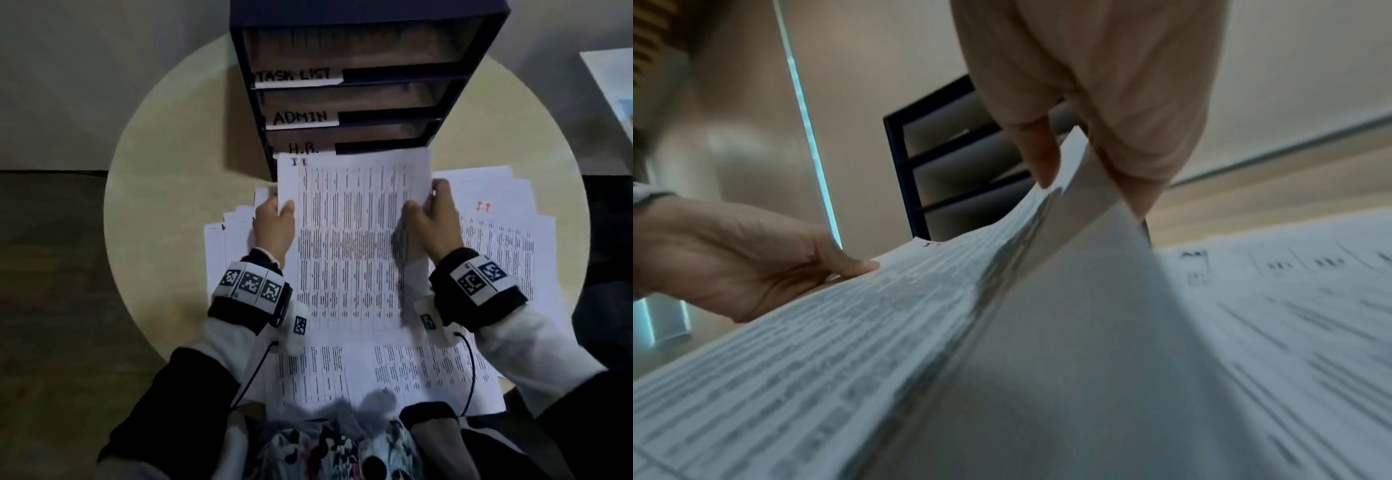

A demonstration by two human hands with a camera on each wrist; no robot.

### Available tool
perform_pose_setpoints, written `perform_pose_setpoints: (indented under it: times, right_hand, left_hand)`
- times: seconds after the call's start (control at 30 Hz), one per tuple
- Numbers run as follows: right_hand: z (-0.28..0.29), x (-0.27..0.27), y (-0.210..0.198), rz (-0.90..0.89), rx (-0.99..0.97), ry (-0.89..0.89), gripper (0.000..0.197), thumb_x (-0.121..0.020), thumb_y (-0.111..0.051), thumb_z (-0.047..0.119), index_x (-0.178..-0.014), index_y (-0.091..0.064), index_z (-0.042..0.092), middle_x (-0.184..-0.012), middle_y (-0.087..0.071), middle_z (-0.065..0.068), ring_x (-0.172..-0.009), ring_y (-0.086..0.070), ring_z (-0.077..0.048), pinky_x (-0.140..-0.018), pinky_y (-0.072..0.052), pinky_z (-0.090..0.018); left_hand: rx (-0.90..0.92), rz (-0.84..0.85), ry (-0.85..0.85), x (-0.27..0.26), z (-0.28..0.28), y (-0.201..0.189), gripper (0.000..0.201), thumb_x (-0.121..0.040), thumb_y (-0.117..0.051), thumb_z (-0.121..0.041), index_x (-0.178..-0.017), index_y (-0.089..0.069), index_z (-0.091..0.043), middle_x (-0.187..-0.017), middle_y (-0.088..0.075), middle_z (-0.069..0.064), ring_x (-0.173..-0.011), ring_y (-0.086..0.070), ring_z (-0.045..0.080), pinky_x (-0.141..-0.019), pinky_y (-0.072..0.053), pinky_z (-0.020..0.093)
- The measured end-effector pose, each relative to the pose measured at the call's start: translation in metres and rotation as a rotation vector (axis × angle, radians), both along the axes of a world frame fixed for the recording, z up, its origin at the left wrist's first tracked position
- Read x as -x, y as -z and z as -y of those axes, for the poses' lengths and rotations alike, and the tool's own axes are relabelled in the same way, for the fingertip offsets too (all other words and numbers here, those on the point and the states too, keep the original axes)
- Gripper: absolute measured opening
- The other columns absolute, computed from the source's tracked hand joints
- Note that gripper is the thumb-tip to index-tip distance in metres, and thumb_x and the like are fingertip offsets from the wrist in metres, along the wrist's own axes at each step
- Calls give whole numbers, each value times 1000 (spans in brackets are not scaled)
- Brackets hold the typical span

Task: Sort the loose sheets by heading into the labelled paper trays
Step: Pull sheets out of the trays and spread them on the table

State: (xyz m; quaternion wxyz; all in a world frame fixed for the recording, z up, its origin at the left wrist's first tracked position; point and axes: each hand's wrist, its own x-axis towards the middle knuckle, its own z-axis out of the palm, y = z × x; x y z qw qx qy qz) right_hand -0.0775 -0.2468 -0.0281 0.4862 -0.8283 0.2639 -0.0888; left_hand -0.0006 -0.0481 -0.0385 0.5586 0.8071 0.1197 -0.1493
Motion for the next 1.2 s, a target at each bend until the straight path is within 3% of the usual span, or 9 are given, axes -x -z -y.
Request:
perform_pose_setpoints:
  times: [0.17, 0.3, 0.47, 0.63, 0.73, 0.83, 0.97, 1.07, 1.2]
  right_hand:
    - [3, 8, 24, -292, -107, -94, 28, -92, -50, 8, -118, -42, 4, -117, -59, -18, -98, -58, -27, -76, -45, -30]
    - [11, 16, 39, -376, -238, -88, 14, -89, -49, 5, -86, -46, 18, -95, -64, -17, -88, -60, -29, -84, -51, -45]
    - [24, 26, 46, -372, -489, -70, 21, -89, -54, 1, -78, -41, 13, -63, -44, -12, -58, -40, -22, -50, -35, -27]
    - [32, 19, 47, -336, -620, -84, 13, -90, -49, -5, -97, -56, 4, -34, -41, 2, -28, -31, -11, -50, -37, -21]
    - [31, 3, 46, -307, -560, 70, 25, -91, -49, -2, -111, -56, 10, -61, -59, 0, -31, -46, -3, -34, -34, -11]
    - [30, -26, 42, -262, -541, 121, 24, -91, -50, 1, -110, -58, 14, -82, -66, -9, -41, -55, -6, -39, -41, -14]
    - [27, -70, 28, -206, -452, 126, 16, -93, -50, 3, -94, -56, 18, -42, -53, 9, -28, -38, 0, -37, -31, -14]
    - [24, -95, 22, -206, -417, 169, 30, -94, -49, 9, -125, -49, 7, -53, -35, -3, -31, -32, -4, -47, -37, -25]
    - [24, -106, 24, -194, -487, 204, 10, -95, -42, 9, -87, -42, 14, -63, -36, -1, -45, -39, -8, -40, -40, -20]
  left_hand:
    - [-36, -165, -25, -12, -5, 30, 33, -97, -43, -18, -124, -58, -7, -127, -59, 8, -117, -53, 28, -103, -41, 34]
    - [-82, -245, -10, -32, -4, 37, 40, -94, -43, -24, -129, -53, -7, -132, -56, 9, -118, -51, 32, -106, -38, 41]
    - [-69, -206, 26, -62, 12, 26, 44, -96, -43, -26, -135, -47, -8, -139, -50, 9, -127, -46, 30, -109, -36, 42]
    - [-14, -167, 22, -85, 21, 22, 37, -97, -42, -18, -127, -49, 3, -131, -52, 23, -122, -50, 36, -102, -41, 40]
    - [-3, -257, 76, -85, 29, 15, 46, -98, -42, -23, -136, -36, 0, -143, -39, 22, -133, -38, 37, -108, -33, 43]
    - [20, -278, 112, -79, 28, 15, 57, -96, -48, -24, -145, -25, -7, -150, -30, 12, -137, -32, 32, -113, -29, 45]
    - [69, -224, 61, -69, 14, 16, 36, -92, -54, -15, -127, -51, -8, -129, -55, 9, -118, -52, 26, -105, -41, 43]
    - [168, -258, 7, -65, 5, 12, 37, -93, -52, -9, -129, -45, -5, -114, -63, 13, -82, -65, 20, -75, -55, 31]
    - [197, -306, -46, -66, 8, 14, 34, -95, -39, 1, -129, -36, 3, -82, -68, 16, -42, -59, 9, -61, -46, 28]
